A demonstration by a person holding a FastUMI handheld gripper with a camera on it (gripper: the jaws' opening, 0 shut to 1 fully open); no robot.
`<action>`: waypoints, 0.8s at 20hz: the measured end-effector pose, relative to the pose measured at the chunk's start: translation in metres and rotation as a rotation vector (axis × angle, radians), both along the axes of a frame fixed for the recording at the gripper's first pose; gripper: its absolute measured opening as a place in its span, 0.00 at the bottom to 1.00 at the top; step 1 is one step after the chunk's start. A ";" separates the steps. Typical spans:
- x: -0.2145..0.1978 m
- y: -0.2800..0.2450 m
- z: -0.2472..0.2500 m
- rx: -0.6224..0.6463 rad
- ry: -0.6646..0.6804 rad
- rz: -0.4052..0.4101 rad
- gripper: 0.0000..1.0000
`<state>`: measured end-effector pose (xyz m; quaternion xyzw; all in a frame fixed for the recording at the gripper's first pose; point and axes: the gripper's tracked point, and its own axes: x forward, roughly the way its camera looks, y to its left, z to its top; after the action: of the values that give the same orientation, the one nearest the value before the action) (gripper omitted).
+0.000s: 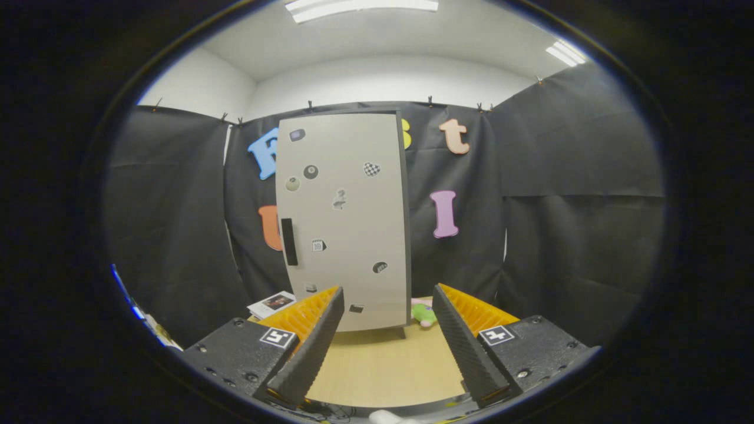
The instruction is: Open the shoe cabinet door, grab the shoes and put them into the shoe cabinet, then close the shoe cabinet door.
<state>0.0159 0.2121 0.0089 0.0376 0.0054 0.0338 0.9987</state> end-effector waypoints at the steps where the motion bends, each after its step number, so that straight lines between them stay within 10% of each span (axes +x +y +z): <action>1: 0.000 -0.001 -0.001 -0.002 0.001 0.000 0.98; 16: 0.000 0.004 -0.001 -0.005 0.005 0.017 0.98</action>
<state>0.0157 0.2156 0.0080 0.0352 0.0081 0.0422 0.9985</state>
